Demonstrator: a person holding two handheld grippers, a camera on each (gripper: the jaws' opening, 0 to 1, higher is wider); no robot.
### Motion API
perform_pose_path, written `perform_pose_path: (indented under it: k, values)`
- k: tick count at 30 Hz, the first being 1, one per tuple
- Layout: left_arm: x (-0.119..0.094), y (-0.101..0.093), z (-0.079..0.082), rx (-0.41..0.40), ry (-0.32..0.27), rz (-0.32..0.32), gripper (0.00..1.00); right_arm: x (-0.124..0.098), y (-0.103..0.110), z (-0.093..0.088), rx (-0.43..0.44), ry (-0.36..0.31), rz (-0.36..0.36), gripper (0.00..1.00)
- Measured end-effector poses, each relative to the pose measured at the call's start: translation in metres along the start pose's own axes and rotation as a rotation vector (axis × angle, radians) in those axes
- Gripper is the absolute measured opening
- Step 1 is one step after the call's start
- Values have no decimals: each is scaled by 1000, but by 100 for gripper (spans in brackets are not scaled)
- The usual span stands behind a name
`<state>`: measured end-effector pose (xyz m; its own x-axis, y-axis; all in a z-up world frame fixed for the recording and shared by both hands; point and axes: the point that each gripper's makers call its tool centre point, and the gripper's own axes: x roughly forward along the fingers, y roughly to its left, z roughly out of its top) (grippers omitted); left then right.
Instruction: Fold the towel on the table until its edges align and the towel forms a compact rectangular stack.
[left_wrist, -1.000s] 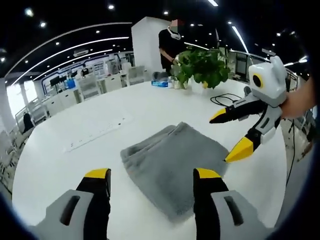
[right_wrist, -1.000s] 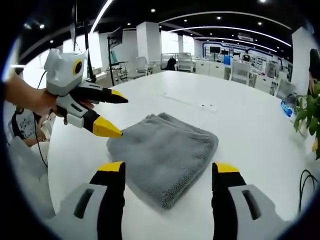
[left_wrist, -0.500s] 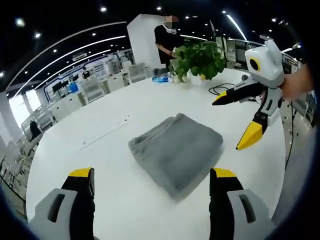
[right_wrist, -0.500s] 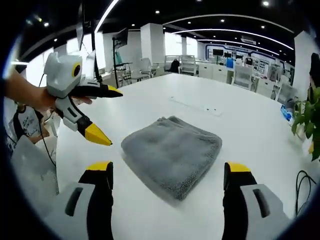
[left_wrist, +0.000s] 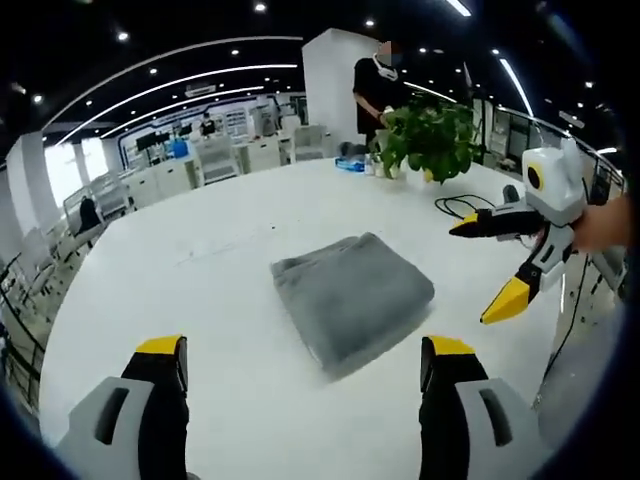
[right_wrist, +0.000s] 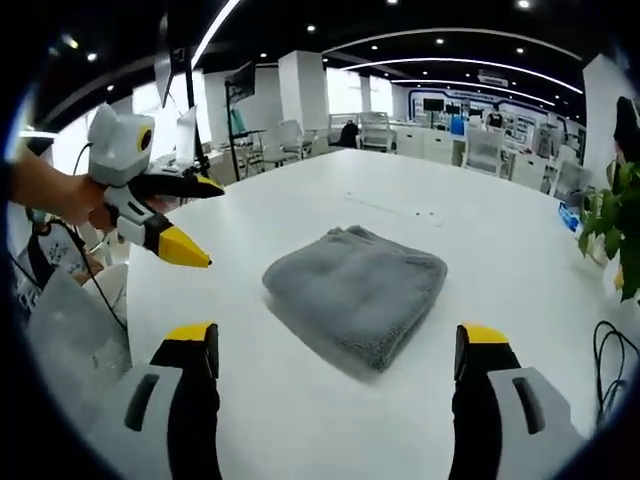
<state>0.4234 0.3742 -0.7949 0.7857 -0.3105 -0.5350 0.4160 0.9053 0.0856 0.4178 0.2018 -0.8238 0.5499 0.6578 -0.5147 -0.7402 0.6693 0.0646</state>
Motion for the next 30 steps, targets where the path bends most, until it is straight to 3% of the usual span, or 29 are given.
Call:
perform_pose_path:
  k: [6, 15, 22, 24, 26, 30]
  values:
    - [-17, -1, -5, 19, -8, 31, 99, -11, 9, -3, 2, -32, -1, 99]
    - [-30, -19, -5, 39, -29, 12, 99, -26, 11, -19, 24, -36, -37, 99]
    - [-46, -29, -22, 36, -40, 15, 99, -40, 28, -37, 26, -19, -65, 99]
    - [-57, -33, -17, 45, -74, 16, 99, -45, 34, -39, 30, -11, -59, 99]
    - [-55, -31, -15, 62, -75, 19, 99, -49, 42, -41, 14, 8, -49, 99]
    - [-53, -27, -27, 45, -64, 7, 98, -57, 47, -37, 25, -9, -65, 99]
